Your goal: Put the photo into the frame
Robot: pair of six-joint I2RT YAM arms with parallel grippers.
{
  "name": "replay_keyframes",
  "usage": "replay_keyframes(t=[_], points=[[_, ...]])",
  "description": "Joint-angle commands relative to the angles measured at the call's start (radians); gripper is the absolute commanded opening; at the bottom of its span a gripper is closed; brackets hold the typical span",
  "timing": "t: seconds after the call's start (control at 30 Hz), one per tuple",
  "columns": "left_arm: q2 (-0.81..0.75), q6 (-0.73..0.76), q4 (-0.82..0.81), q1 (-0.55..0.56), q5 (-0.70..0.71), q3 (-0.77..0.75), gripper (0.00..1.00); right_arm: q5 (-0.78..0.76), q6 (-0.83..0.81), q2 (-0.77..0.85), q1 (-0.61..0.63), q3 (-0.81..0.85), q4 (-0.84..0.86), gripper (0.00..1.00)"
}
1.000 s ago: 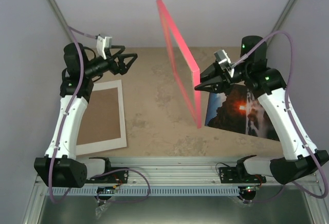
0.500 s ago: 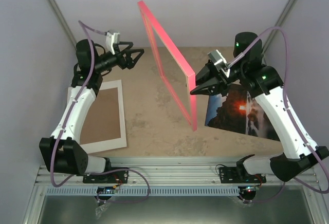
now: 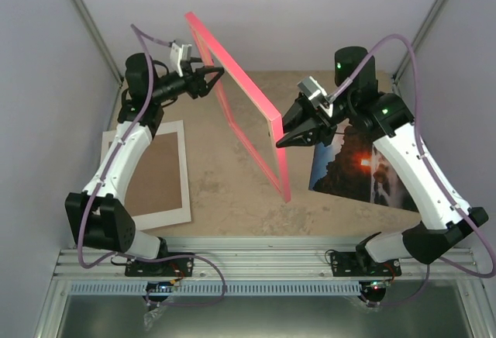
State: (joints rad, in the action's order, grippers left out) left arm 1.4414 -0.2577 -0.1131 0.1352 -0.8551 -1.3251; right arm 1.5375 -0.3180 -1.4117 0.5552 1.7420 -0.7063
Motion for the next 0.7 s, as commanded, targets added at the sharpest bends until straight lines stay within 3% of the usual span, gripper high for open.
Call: replay_keyframes(t=[0.0,0.23,0.27,0.33,0.47,0.5,0.67], points=[[0.0,0.04,-0.047,0.009,-0.029,-0.024,0.59,0.219,-0.026,0.016,0.008,0.032,0.037,0.01],[-0.045,0.009,-0.069,0.006,-0.034,0.056,0.05,0.219,0.09,0.028,-0.01,-0.007,0.126,0.01],[-0.052,-0.001,-0.072,0.005,-0.032,0.067,0.0,0.219,0.103,0.029,-0.015,-0.013,0.141,0.07],[-0.062,-0.002,-0.05,0.004,-0.019,0.077,0.0,0.217,0.143,0.03,-0.045,-0.032,0.174,0.2],[-0.076,0.001,0.005,-0.012,0.01,0.084,0.0,0.217,0.134,0.025,-0.135,-0.067,0.13,0.63],[-0.075,-0.005,0.018,-0.018,0.021,0.086,0.0,0.216,0.113,0.026,-0.162,-0.077,0.105,0.7],[-0.036,-0.019,0.129,-0.035,0.111,0.06,0.0,0.211,-0.045,0.004,-0.38,-0.093,-0.079,0.77]])
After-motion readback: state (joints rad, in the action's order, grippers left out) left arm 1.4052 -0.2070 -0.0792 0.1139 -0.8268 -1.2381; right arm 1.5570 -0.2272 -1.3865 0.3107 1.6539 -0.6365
